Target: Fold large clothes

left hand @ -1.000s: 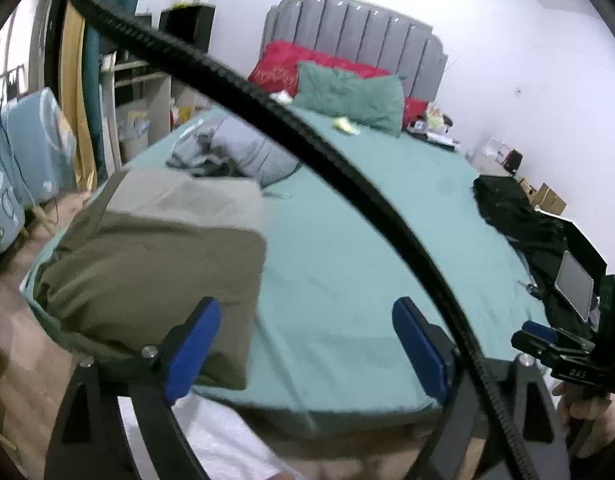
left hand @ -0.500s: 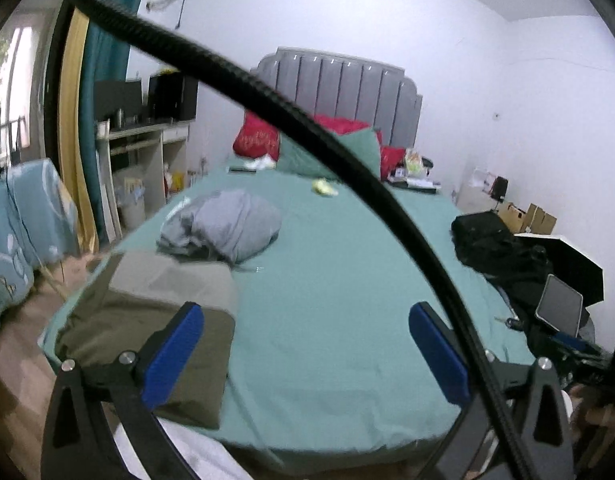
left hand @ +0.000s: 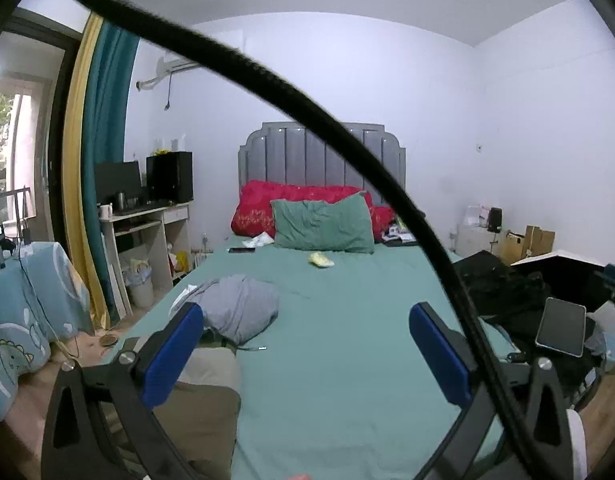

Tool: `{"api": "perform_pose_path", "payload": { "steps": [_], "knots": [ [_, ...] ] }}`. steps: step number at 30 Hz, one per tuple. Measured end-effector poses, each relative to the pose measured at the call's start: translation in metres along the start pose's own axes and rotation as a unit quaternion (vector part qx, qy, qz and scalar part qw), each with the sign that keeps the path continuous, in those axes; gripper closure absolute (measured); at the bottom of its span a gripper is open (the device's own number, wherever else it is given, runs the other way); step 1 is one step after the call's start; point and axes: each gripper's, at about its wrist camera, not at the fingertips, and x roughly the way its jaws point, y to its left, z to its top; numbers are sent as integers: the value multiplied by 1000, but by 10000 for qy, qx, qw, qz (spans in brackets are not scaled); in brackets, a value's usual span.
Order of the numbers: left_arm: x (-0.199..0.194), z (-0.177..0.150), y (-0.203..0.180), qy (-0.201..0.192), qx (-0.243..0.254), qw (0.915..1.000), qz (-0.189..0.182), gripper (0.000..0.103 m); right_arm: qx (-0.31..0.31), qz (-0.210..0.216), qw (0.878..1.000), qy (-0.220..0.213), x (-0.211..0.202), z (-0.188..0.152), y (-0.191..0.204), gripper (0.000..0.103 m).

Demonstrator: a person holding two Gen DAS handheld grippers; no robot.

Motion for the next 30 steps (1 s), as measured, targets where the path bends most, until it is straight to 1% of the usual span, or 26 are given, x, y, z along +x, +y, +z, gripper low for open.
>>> {"api": "perform_pose_path", "payload": {
  "steps": [2,5,9,15,18,24,30],
  "knots": [
    [-1,0,-1,-32,18,10000,-3,0,21,-68,9999,-90,-5,5,-2,1],
    [1,-4,3,-26,16,10000,33,0,31,-75,9999,-89,-6,6,1,0],
    [4,-10,13,53,-119,9999,59,0,17,-29,10000,57,7,-1,10,0],
    [7,-18,21,120,-132,9998,60,0,-65,86,9996,244,21,-9,31,0],
    [7,-21,26,135,-214,9997,25,0,-134,114,9995,254,27,-13,40,0],
    [11,-28,38,246,-382,9989,83,0,-166,206,9990,368,39,-20,50,1],
    [12,-31,41,322,-456,9984,55,0,-236,287,9983,453,47,-24,57,0]
  ]
}}
